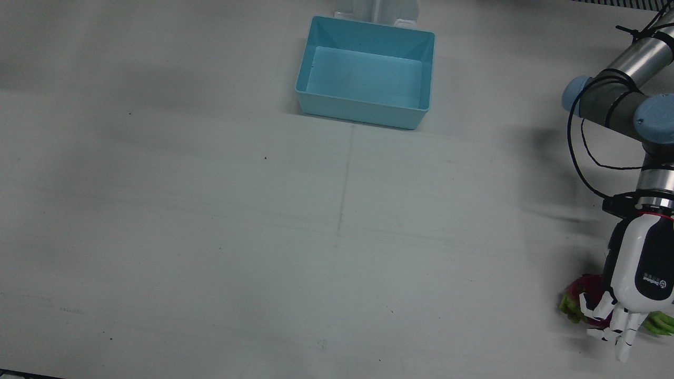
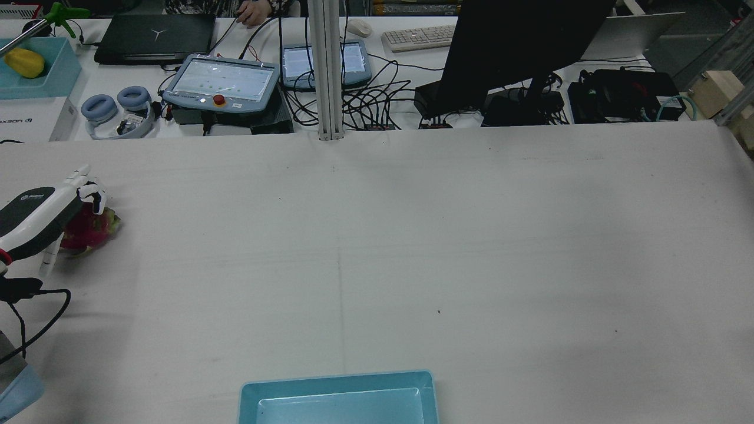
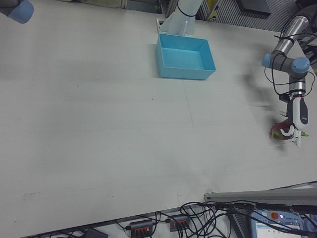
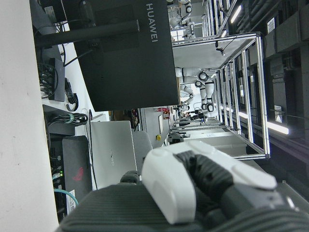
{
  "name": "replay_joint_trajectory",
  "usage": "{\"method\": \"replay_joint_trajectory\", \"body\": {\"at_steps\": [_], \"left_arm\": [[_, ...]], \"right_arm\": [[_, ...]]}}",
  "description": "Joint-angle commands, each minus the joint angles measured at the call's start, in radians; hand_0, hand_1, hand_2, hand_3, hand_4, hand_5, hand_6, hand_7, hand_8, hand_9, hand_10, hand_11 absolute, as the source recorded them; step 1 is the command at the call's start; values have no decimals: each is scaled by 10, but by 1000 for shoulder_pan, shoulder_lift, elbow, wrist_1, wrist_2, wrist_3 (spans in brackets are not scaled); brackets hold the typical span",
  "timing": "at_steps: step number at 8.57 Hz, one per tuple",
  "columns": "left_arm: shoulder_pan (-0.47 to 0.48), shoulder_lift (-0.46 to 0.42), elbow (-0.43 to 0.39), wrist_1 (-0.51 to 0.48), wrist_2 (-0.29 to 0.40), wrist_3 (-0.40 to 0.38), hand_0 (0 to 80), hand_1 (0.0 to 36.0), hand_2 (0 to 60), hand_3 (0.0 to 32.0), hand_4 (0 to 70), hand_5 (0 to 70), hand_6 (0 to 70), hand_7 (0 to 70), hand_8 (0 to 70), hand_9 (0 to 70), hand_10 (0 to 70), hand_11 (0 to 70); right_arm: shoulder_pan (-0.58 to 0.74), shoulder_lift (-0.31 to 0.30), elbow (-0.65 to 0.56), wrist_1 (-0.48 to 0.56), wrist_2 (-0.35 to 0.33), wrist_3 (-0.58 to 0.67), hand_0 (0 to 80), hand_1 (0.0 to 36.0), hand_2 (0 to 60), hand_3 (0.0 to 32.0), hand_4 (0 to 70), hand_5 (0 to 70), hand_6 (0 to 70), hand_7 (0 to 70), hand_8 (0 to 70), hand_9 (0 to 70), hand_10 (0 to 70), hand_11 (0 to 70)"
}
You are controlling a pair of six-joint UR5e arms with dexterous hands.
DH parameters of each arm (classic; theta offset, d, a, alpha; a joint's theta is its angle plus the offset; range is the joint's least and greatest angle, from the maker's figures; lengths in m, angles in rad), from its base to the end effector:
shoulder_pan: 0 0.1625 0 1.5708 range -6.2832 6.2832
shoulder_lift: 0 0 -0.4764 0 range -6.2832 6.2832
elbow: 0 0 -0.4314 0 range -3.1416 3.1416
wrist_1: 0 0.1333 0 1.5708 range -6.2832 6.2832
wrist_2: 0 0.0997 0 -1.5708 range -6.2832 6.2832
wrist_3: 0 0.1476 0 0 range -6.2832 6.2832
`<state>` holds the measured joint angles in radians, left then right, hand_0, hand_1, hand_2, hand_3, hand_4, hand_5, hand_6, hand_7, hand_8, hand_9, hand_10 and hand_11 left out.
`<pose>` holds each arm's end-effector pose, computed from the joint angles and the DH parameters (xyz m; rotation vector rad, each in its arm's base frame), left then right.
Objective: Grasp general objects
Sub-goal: 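Close the left hand's fingers around the pink dragon fruit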
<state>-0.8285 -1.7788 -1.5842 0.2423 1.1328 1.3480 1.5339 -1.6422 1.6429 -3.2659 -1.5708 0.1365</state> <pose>0.2956 -0.6120 0.6364 0.8410 1.4476 -1.1508 0.1136 -0.5361 0.7545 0.1760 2.0244 -2.2972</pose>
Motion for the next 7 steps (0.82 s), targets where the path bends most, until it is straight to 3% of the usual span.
{"method": "replay_joint_trajectory", "body": {"at_steps": [1, 4, 6, 7], "left_arm": [[5, -8, 19, -1, -19, 0, 800, 360, 600, 0, 0, 700, 0, 442, 0, 74, 0, 0], [5, -8, 44, -14, -34, 0, 800, 360, 600, 0, 0, 700, 0, 501, 0, 86, 0, 0], [5, -8, 52, -17, -36, 0, 800, 360, 600, 0, 0, 700, 0, 660, 0, 118, 0, 0], [6, -7, 55, -17, -60, 0, 800, 360, 600, 0, 3, 700, 25, 700, 0, 142, 0, 0]], "right_arm": [[0, 1, 0, 0, 0, 0, 0, 0, 0, 0, 0, 0, 0, 0, 0, 0, 0, 0], [0, 1, 0, 0, 0, 0, 0, 0, 0, 0, 0, 0, 0, 0, 0, 0, 0, 0], [0, 1, 0, -1, 0, 0, 0, 0, 0, 0, 0, 0, 0, 0, 0, 0, 0, 0], [0, 1, 0, 0, 0, 0, 0, 0, 0, 0, 0, 0, 0, 0, 0, 0, 0, 0]]}}
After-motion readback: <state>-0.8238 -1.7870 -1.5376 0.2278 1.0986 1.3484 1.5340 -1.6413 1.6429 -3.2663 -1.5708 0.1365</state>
